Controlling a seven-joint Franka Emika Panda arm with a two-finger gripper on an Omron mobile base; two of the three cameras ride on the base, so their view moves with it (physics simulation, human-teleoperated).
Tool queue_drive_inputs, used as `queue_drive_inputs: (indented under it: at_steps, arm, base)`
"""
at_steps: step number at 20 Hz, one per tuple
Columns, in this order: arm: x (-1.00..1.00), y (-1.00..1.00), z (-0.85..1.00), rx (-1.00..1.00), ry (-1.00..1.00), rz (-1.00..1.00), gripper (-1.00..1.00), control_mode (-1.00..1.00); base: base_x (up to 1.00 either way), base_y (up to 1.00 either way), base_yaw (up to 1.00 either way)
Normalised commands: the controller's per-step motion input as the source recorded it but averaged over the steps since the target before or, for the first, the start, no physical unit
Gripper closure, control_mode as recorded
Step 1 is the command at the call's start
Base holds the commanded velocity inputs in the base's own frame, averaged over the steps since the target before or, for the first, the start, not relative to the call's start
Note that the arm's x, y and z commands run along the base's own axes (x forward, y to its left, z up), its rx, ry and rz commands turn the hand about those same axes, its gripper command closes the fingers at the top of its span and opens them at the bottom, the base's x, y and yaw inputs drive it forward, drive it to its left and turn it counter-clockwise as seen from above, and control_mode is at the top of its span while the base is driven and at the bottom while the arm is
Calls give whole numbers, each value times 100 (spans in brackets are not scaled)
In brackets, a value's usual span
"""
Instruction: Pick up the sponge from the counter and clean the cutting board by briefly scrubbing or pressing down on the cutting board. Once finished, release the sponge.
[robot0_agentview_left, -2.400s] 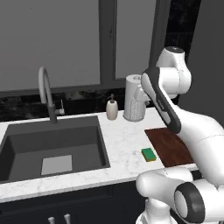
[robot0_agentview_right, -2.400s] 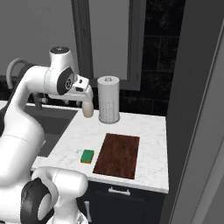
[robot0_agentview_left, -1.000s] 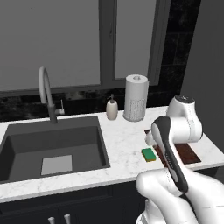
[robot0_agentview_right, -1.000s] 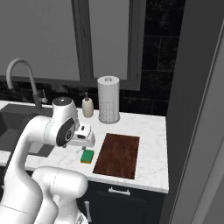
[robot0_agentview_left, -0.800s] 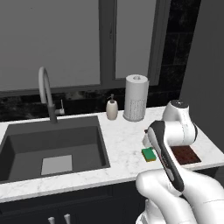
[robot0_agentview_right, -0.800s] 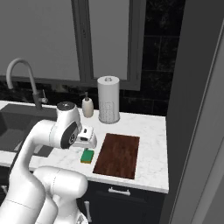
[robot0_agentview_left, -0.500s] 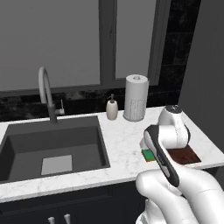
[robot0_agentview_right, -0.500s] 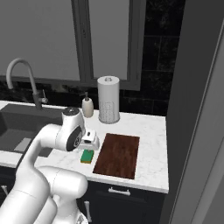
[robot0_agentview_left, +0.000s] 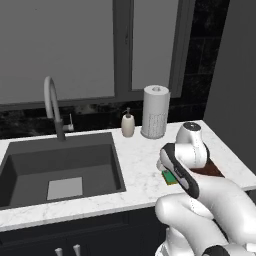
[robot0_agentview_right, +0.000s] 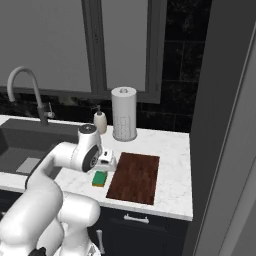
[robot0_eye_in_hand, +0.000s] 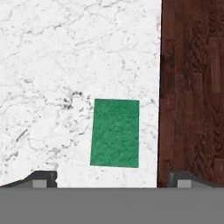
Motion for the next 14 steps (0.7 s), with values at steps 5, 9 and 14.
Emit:
queue_drive_inputs:
  at_steps: [5, 9, 14]
  arm:
    - [30, 0, -29, 0, 0, 0, -100, -100]
    - [0, 0, -31, 0, 1, 0, -100, -100]
    - [1, 0, -33, 0, 1, 0, -100, -100]
  base:
    - [0, 0, 0]
    - [0, 0, 0]
    - [0, 0, 0]
